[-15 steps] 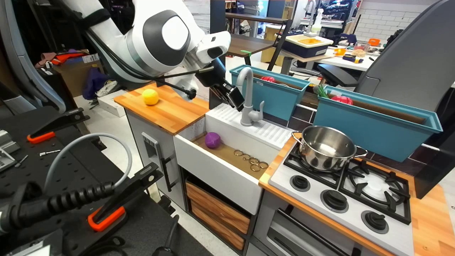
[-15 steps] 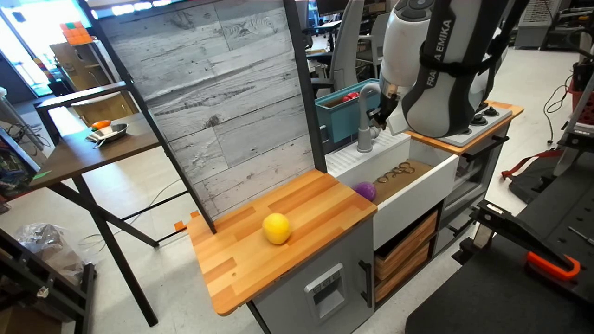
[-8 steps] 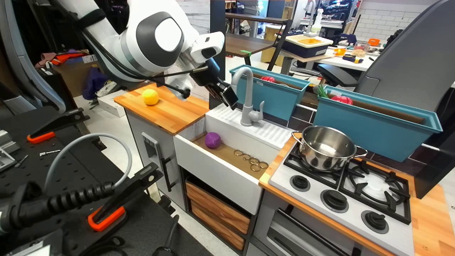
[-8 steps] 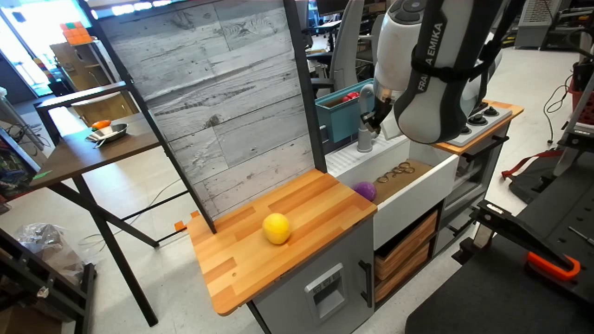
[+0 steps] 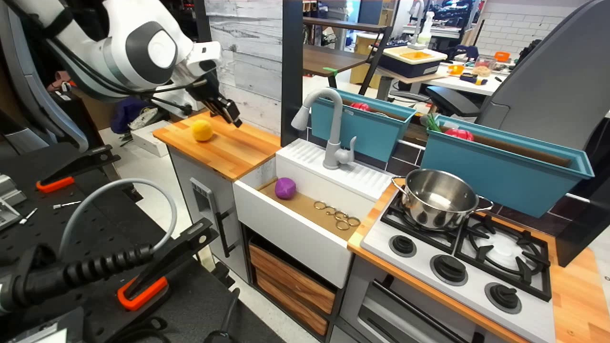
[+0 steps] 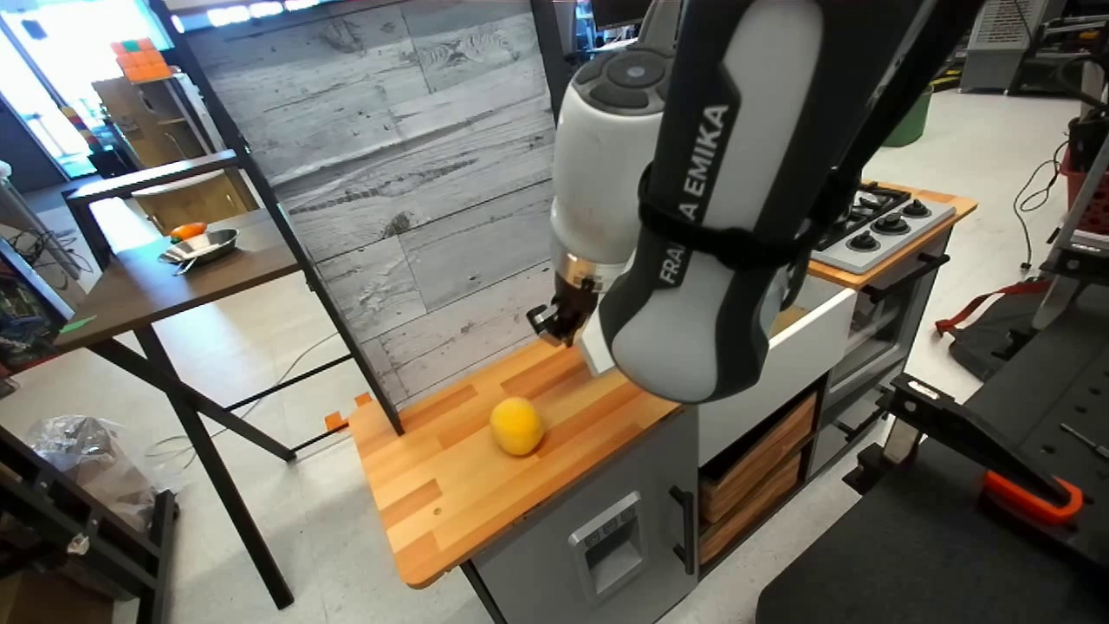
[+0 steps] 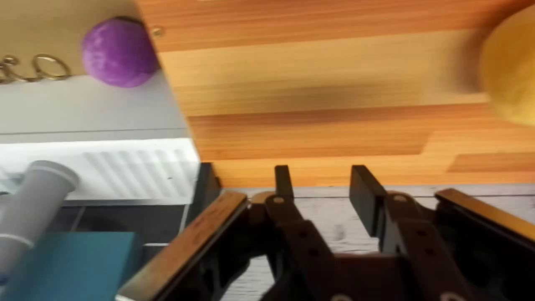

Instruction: Move the tap nozzle to the left

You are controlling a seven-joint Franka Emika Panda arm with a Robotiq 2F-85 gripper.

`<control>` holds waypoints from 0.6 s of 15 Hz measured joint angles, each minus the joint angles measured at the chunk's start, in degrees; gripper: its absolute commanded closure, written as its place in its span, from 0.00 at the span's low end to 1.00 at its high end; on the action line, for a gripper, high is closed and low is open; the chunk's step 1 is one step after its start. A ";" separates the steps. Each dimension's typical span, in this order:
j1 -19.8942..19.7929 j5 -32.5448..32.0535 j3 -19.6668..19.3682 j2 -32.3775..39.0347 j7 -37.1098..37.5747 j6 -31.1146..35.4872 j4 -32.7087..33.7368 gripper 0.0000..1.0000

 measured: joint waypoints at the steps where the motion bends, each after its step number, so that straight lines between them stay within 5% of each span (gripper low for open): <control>1: -0.43 -0.17 2.03 -0.09 -1.45 0.00 0.86 0.83; 2: -1.43 -0.42 4.25 -0.24 -2.93 0.00 1.60 0.51; 3: -3.05 -1.01 6.80 -0.49 -4.22 -0.02 2.27 0.32; 7: -15.01 -7.61 20.07 -3.01 -8.42 -2.90 3.86 0.04; 9: -22.67 -10.04 27.53 -5.02 -11.72 -8.40 3.98 0.00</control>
